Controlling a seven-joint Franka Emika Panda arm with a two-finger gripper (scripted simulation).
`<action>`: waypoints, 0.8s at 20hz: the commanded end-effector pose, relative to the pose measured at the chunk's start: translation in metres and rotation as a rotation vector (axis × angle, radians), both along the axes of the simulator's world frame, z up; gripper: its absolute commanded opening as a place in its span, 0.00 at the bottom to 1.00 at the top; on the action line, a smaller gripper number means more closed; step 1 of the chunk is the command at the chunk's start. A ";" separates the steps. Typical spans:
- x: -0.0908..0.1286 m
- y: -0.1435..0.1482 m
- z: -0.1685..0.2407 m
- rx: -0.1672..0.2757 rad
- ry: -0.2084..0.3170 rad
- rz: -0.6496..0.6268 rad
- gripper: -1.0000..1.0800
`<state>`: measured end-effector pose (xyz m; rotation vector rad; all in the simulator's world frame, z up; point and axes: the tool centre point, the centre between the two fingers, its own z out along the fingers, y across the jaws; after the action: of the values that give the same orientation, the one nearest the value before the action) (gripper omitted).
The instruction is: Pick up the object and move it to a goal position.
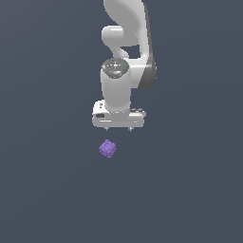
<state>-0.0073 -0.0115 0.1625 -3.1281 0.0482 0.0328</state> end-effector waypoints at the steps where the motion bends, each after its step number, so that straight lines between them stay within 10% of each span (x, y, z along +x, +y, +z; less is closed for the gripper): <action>1: 0.000 0.000 0.000 0.000 0.000 0.000 0.96; 16: 0.008 0.020 0.022 0.014 -0.045 0.034 0.96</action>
<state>0.0010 0.0099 0.1856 -3.1134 -0.0161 -0.0395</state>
